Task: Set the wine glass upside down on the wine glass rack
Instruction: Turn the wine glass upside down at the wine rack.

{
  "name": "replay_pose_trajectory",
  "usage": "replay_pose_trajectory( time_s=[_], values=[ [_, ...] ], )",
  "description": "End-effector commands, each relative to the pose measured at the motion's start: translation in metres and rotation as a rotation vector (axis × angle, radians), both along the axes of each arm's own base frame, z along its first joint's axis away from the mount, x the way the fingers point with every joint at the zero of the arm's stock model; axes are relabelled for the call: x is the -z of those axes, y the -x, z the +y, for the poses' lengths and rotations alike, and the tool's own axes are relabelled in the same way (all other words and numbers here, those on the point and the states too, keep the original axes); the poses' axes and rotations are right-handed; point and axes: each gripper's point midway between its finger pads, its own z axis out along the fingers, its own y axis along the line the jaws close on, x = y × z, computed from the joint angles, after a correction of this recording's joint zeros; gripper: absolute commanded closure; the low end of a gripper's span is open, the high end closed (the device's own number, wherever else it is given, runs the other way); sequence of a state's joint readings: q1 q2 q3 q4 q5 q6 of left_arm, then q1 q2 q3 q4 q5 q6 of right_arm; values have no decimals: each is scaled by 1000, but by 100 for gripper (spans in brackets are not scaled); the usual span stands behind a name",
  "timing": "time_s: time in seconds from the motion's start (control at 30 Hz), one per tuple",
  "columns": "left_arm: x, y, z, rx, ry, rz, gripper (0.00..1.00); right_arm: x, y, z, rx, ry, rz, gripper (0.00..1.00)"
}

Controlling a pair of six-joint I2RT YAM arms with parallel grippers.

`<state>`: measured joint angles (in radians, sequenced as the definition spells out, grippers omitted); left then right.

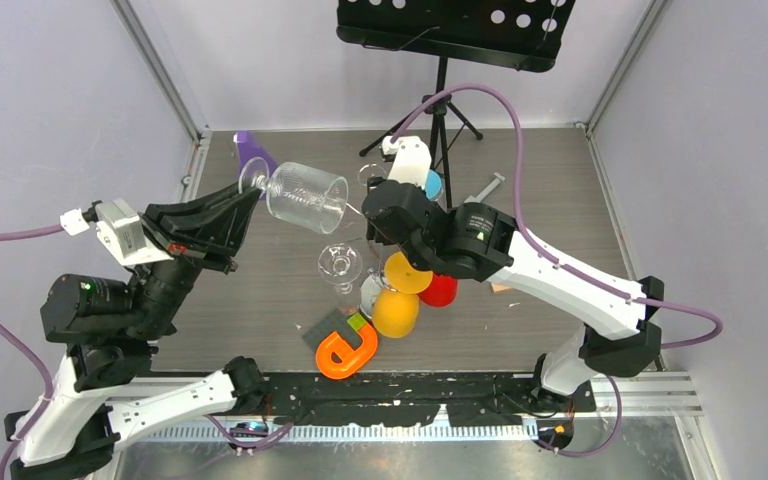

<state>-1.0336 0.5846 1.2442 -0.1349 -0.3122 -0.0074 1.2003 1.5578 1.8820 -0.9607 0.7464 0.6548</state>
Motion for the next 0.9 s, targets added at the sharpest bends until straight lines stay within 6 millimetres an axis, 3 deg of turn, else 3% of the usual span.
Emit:
replay_pose_trajectory(
  time_s=[0.0,0.37,0.53,0.87],
  values=[
    [-23,8,11,16,103,-37,100,-6,1,2,-72,39,-58,73],
    [-19,6,11,6,99,-24,100,9,4,1,-250,135,-60,74],
    [-19,4,11,-2,97,-22,100,5,-4,-8,-320,146,-73,80],
    [-17,0,7,-10,87,-15,100,3,-9,-5,-516,186,-93,82]
  ],
)
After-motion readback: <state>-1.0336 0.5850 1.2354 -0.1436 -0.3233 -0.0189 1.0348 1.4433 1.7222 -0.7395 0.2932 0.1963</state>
